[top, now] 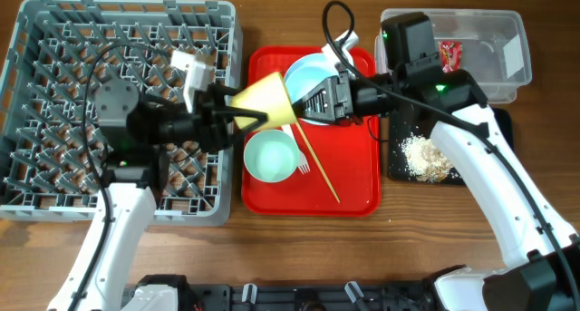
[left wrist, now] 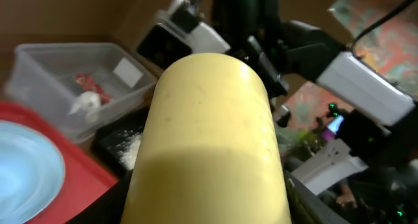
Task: Sort waste into correct bins and load items into the dishwasher rack
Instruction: 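Place the yellow cup upside down in the rack with the left gripper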
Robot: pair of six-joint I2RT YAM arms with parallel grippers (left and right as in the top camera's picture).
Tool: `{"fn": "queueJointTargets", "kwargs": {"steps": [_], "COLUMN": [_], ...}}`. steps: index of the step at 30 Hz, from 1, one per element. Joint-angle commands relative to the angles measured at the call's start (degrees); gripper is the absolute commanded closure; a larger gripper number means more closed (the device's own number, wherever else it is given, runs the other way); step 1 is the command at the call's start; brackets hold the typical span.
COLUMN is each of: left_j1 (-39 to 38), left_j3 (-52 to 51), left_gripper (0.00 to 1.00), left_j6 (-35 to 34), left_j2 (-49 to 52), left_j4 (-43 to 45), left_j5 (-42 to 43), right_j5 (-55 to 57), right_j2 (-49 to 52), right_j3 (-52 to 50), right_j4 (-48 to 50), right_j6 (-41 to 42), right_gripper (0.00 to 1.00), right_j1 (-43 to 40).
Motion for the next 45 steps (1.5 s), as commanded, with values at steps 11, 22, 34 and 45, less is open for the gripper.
{"fn": "queueJointTargets", "kwargs": {"steps": [11, 22, 34, 45], "left_j1": [20.1, 19.8, 17.3, 17.3], "left_j3": [13.7, 23.6, 23.6, 28.1], "left_gripper": [0.84, 0.85, 0.79, 0.00], "left_j6": [20.3, 19.9, 20.0, 19.5], "left_j2": [-4.3, -1.5, 14.3, 15.4], "left_j4": [-64.0, -83.1, -85.6, -85.5], "left_j5": [-48.5, -73.7, -73.7, -73.0], "right_j5": [44.0, 47.2, 47.2, 47.2], "right_j2": [-6.7, -7.0, -7.0, -7.0], "right_j3": [1.9, 5.3, 5.3, 5.3], "right_j4": [-24.5, -30.9, -31.2, -32.0], "right_j6": [-10.3, -14.6, -14.5, -15.8], "right_gripper": [0.77, 0.77, 0.77, 0.29], "right_j1": [-12.6, -20.2, -20.2, -20.2]}}
